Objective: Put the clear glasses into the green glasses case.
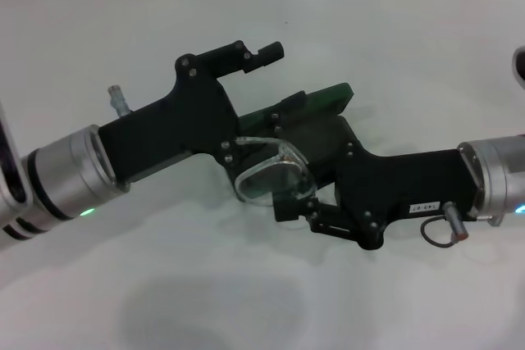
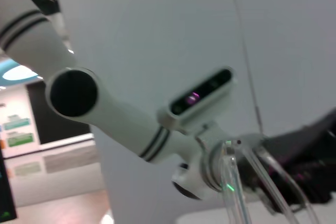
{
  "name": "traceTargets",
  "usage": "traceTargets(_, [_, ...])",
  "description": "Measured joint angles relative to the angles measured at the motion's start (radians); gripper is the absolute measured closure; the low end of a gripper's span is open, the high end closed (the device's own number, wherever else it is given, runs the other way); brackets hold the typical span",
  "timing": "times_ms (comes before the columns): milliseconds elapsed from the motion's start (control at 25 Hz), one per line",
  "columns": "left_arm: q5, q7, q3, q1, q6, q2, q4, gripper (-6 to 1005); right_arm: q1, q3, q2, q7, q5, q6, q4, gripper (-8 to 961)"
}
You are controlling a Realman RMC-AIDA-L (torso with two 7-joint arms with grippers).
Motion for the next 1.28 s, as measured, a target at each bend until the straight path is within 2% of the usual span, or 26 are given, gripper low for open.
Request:
traceTargets(560, [-0.053,0.015,-0.005,0.02,0.01,0.008,0.008,508,-0.041,0.004,-0.004,0.027,-0.07,0.09,-0.096,791])
traceTargets(760, [-0.209,0.085,-0.006,0.085,0.02,0.012,0.011,508,-0.094,0.007,-0.005,0.029,-0.11,0.153,-0.208,787])
traceTargets(920, [-0.358,0.057,-0.008,0.134,0.041,0.02,0.012,509,-0.155,0.0,0.0,0.048,-0.175,0.246,-0.379,784])
traceTargets(1000, [-0.429,0.018,-0.008,0.154,0.051,0.021,0.013,509,-0.189,-0.036,0.004,0.051,-0.208,0.329,-0.479,783])
traceTargets(1120, [-0.514,-0.081,-0.008,0.185,0.058,0.032,0.013,509,-0.229,-0.15,0.003,0.052,-0.23,0.481,-0.606,780])
traceTargets(1280, [-0.572,-0.207,-0.009,0.208,0.04,0.056,0.008,508,-0.274,-0.33,0.002,0.121,-0.394,0.745,-0.776,777])
